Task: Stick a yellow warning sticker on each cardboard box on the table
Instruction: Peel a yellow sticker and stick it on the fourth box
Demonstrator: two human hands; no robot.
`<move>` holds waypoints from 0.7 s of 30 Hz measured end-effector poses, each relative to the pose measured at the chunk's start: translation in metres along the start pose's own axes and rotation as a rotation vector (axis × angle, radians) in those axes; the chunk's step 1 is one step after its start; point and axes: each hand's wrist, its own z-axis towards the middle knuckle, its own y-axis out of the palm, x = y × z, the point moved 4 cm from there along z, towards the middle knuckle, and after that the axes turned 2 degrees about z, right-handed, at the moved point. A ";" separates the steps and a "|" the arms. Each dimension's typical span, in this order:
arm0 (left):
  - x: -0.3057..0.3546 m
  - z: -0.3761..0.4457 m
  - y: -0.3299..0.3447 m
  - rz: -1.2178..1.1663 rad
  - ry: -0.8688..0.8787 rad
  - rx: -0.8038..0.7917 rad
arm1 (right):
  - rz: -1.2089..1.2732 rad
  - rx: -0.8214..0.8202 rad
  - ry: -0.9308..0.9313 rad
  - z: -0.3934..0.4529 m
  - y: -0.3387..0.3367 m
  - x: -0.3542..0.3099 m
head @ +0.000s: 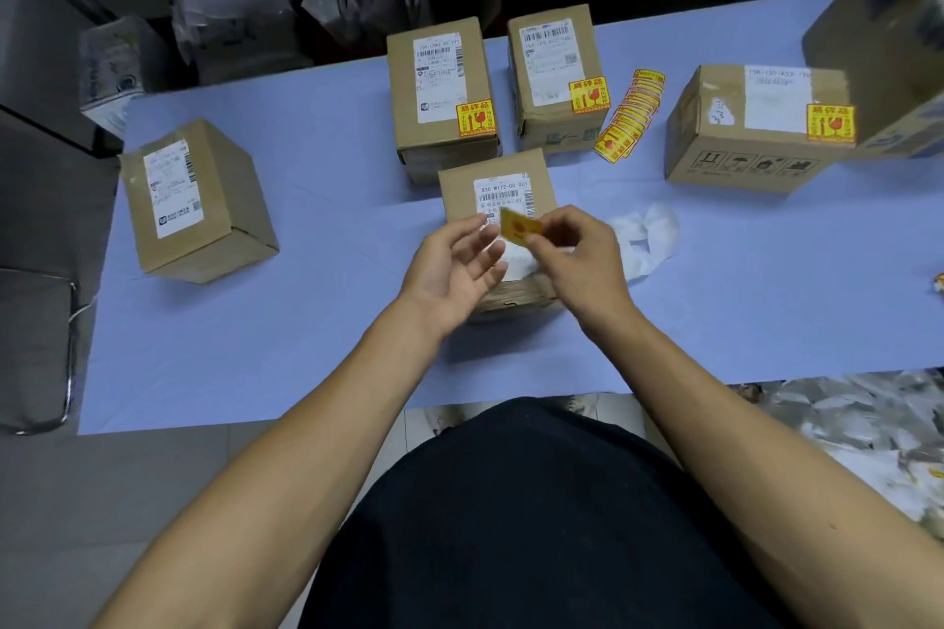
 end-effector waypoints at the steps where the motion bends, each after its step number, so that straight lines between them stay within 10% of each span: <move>1: 0.001 -0.001 -0.003 -0.005 0.009 -0.010 | 0.226 0.022 0.180 0.000 0.003 0.003; 5: -0.002 -0.001 -0.013 0.271 0.057 0.027 | 0.864 -0.030 0.722 -0.011 0.017 0.011; 9: -0.003 -0.005 -0.010 0.338 0.135 -0.019 | 1.032 -0.090 0.798 -0.019 0.027 0.010; 21: 0.018 -0.004 -0.006 0.758 0.425 -0.026 | 0.338 -0.048 0.398 -0.011 0.003 0.009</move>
